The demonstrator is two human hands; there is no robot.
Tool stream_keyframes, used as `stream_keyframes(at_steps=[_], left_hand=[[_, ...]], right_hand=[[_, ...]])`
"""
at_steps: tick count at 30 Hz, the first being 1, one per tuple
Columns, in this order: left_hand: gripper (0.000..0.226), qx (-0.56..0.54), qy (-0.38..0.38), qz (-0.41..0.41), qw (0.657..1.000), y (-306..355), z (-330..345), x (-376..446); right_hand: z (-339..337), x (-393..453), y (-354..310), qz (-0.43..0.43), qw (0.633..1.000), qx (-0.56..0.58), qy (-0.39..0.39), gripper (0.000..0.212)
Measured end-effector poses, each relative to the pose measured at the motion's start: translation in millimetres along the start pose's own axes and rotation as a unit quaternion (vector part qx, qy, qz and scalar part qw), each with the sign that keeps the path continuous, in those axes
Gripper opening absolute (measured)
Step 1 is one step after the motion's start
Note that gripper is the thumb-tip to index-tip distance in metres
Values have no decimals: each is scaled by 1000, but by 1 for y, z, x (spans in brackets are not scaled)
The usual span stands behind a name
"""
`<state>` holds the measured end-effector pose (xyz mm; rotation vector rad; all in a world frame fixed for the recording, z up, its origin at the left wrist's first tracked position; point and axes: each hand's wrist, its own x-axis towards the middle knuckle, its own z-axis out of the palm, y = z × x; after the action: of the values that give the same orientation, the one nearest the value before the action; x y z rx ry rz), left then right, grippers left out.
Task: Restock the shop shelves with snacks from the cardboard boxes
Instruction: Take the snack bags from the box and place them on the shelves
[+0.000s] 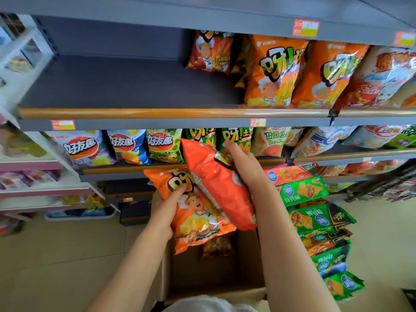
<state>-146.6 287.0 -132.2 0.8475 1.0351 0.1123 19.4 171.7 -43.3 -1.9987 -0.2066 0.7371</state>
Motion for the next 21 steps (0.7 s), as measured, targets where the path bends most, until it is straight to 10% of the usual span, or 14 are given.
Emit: stream_keyframes(at_steps=[4, 10, 17, 21], left_hand=[[28, 10, 29, 46, 998, 6, 3, -4], [51, 22, 28, 92, 995, 11, 4, -8], [85, -5, 53, 103, 993, 30, -12, 2], [83, 27, 49, 134, 989, 39, -8, -1]], right_hand=[[3, 1, 14, -45, 994, -32, -91, 56], [20, 4, 8, -52, 994, -37, 89, 43], [11, -5, 10, -84, 982, -13, -171, 59], [16, -4, 19, -82, 983, -52, -158, 80]])
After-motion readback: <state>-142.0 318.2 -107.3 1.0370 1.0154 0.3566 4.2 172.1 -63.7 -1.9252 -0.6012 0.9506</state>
